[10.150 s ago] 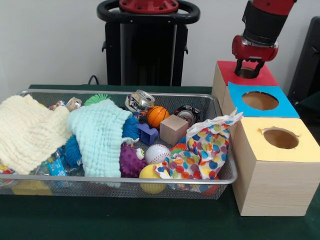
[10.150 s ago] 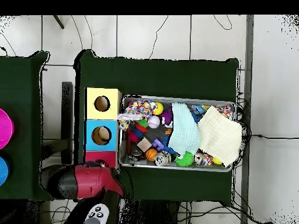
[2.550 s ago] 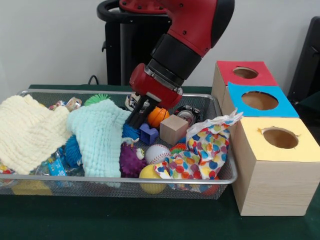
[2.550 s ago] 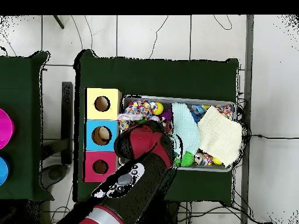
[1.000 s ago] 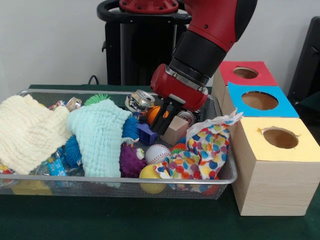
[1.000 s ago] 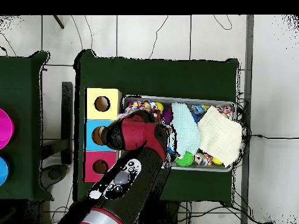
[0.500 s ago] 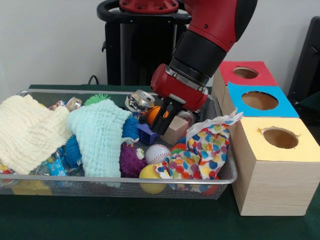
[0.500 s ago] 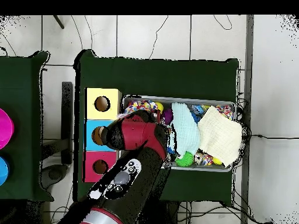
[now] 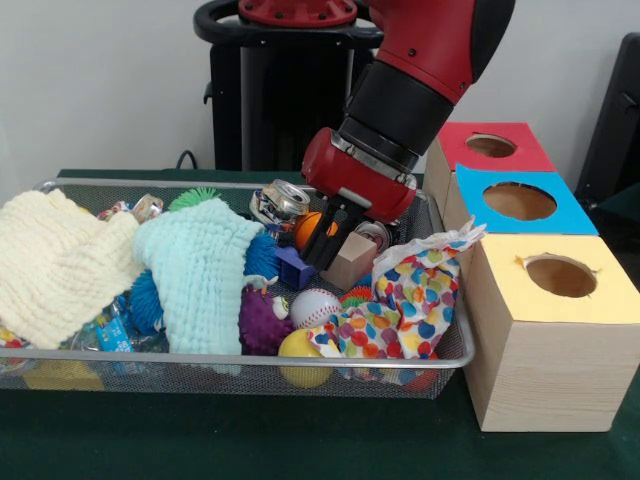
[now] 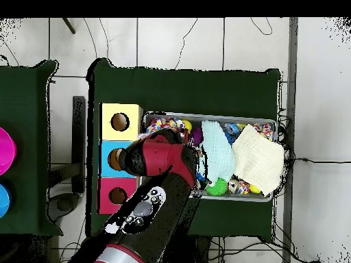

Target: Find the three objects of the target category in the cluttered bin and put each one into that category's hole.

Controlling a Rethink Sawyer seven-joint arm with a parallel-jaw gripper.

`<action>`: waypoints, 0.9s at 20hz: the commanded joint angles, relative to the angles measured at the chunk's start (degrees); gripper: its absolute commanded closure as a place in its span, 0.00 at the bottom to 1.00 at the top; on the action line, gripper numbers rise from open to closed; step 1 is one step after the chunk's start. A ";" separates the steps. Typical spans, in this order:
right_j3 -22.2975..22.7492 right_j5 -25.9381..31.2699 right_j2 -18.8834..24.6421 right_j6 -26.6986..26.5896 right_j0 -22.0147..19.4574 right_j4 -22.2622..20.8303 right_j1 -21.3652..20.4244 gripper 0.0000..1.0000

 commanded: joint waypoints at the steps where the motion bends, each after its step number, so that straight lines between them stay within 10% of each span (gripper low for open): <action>1: -1.79 5.74 8.03 10.26 -0.40 2.90 0.93 1.00; 18: -1.73 5.59 7.68 10.48 -0.01 2.99 0.95 1.00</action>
